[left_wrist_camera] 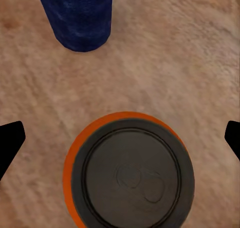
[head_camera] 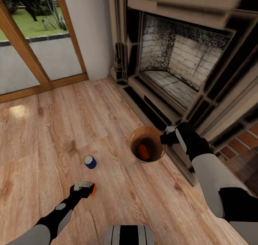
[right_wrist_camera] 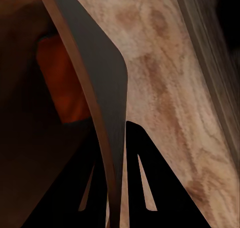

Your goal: Put the three can of soda from the living room inside the tash can in the kitchen.

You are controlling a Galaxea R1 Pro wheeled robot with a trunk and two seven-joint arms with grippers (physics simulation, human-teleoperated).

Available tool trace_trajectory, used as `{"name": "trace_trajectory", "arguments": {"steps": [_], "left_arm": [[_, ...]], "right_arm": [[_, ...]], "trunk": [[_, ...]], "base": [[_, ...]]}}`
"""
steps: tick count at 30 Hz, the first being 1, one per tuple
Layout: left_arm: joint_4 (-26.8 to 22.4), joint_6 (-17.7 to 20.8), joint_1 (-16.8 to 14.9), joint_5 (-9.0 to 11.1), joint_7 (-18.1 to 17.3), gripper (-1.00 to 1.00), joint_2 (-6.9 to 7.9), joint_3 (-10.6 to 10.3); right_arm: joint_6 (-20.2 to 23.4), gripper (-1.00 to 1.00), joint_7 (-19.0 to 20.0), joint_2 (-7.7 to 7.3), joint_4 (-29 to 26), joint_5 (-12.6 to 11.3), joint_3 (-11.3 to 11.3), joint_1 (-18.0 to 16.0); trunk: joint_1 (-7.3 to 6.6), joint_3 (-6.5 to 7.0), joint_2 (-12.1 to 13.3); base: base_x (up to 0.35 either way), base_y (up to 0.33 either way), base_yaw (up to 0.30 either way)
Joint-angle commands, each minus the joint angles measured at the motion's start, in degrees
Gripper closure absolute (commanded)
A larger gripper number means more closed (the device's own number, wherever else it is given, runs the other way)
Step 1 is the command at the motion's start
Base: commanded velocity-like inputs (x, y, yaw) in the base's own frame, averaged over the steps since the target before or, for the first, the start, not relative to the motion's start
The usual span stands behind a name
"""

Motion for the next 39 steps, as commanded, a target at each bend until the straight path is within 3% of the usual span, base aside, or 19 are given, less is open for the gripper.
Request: {"name": "trace_trajectory", "arguments": {"steps": [1,6,13,32,33,39], "left_arm": [[0.0,0.0,0.0,0.0,0.0,-1.00,-0.01,0.0],[0.0,0.0,0.0,0.0,0.0,-1.00,-0.03,0.0],[0.0,0.0,0.0,-0.1,0.1,-1.00,-0.03,-0.1],[0.0,0.0,0.0,0.0,-0.1,-1.00,-0.03,-0.1],[0.0,0.0,0.0,0.0,-0.1,1.00,-0.03,-0.1],[-0.1,0.0,0.0,0.0,-0.4,1.00,0.01,-0.1]], "right_arm": [[0.2,1.00,0.4,0.04,0.0,-1.5,-0.1,0.0],[0.2,1.00,0.4,0.01,0.0,-1.5,-0.1,0.0],[0.2,1.00,0.4,-0.29,0.0,-1.5,-0.1,0.1],[0.2,1.00,0.4,-0.05,0.0,-1.4,0.0,0.2],[0.2,1.00,0.4,-0.05,0.0,-1.4,0.0,0.2],[0.2,1.00,0.4,0.01,0.0,-1.4,0.0,0.2]], "trunk": [[-0.01,0.01,0.0],[-0.01,0.01,0.0],[0.17,-1.55,-0.1],[0.28,-2.43,-0.2],[0.28,-2.43,-0.2],[0.28,-2.43,-0.2]], "base": [[0.021,0.000,0.000],[0.008,0.000,0.000],[0.000,0.000,0.000],[0.000,0.000,0.000],[0.000,0.000,0.000],[0.000,0.000,0.000]]}}
